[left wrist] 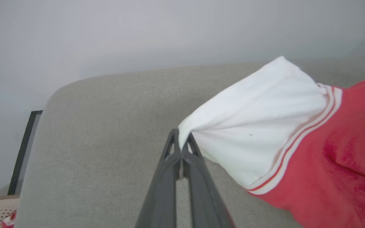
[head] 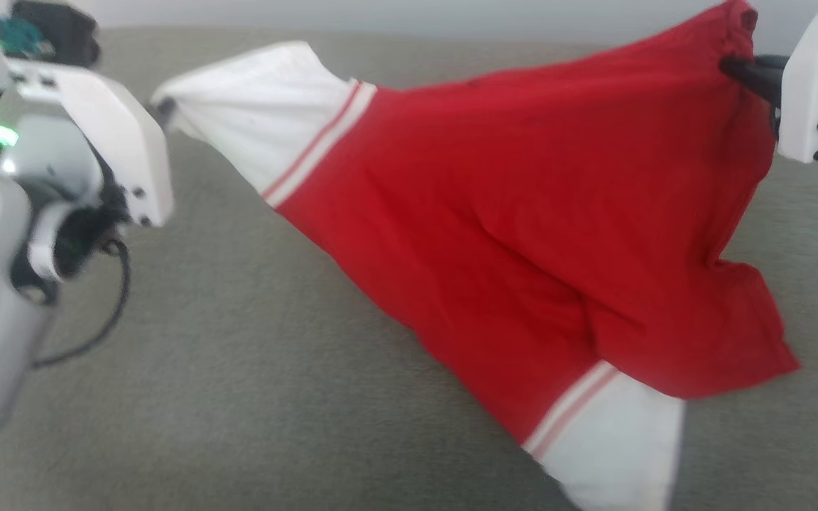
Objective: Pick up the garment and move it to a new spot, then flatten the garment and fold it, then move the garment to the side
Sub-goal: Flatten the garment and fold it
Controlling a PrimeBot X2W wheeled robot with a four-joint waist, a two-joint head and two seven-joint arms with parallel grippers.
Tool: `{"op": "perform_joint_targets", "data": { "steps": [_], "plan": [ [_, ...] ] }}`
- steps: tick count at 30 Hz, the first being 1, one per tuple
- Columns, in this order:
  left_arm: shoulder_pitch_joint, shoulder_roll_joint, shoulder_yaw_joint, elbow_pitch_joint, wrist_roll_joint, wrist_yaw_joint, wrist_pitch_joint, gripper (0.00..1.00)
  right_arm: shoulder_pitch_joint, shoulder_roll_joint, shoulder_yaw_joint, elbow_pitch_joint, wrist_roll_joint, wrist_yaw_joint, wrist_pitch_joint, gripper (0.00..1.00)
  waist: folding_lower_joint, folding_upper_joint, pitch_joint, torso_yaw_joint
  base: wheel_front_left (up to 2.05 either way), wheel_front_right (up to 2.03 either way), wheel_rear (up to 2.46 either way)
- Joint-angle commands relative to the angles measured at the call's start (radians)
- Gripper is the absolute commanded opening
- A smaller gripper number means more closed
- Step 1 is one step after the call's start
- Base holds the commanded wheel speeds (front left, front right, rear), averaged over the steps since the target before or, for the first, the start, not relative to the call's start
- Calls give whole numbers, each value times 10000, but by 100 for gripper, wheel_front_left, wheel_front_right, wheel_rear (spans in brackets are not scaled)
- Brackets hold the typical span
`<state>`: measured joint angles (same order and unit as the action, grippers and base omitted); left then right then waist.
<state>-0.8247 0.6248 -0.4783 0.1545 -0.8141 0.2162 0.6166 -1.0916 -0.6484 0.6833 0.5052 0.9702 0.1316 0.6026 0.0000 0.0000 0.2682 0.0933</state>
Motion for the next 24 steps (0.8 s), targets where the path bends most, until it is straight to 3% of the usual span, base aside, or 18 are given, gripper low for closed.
{"op": "perform_joint_targets", "data": {
  "steps": [1, 14, 20, 24],
  "plan": [
    [-448, 143, 42, 222, 72, -134, 151, 0, -102, 47, -126, -110, 148, -18, -62, 0, 0, 0, -585, -692, 0, 0, 0],
    [-2652, -48, -75, 2299, 37, -1279, 430, 0, -244, 119, -872, -376, -152, -18, 3, 0, 0, 0, -1309, -1435, 0, 0, 0],
    [-3996, -575, -86, 3729, 533, -1744, -775, 0, -837, 767, -1421, 627, -906, -20, -910, 0, 0, 0, -947, -1545, 0, 0, 0],
    [-5237, -968, -102, 4772, 1086, -1834, -2121, 0, -1668, 1438, -1779, 1674, -1823, -20, -1998, 0, 0, 0, -502, -1592, 0, 0, 0]
  ]
}}
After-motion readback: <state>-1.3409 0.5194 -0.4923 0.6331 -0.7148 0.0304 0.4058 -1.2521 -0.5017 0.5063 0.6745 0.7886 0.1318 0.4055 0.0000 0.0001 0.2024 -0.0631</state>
